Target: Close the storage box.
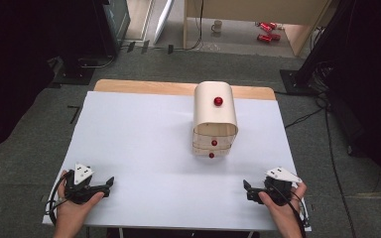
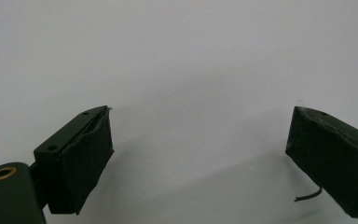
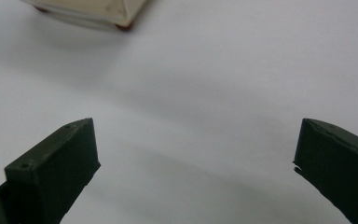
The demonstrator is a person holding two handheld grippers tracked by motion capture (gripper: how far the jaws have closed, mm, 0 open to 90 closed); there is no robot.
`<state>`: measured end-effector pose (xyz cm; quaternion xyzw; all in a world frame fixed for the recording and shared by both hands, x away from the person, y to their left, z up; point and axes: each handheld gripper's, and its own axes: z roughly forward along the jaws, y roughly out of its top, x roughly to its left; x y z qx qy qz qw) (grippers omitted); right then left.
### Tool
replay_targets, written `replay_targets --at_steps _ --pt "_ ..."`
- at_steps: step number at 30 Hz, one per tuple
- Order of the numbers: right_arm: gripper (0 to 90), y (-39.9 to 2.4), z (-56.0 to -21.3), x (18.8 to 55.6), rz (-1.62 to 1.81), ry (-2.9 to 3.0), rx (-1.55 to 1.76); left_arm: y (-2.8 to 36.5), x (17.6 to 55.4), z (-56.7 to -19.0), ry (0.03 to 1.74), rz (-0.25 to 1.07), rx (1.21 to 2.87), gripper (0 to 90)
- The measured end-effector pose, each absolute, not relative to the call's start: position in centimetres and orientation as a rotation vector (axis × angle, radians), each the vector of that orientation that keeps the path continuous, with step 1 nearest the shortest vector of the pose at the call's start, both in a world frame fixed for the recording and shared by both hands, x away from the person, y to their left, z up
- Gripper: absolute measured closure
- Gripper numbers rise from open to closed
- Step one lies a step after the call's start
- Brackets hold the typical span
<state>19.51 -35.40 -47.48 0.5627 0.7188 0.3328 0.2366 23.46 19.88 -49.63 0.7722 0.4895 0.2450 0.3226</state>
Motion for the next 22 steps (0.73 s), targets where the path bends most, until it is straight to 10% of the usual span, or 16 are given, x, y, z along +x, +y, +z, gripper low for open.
replay_targets --at_steps 22 --pt "0.0 -37.9 -50.5 18.8 0.834 1.964 1.576 20.0 24.0 -49.7 1.345 0.593 2.044 6.8"
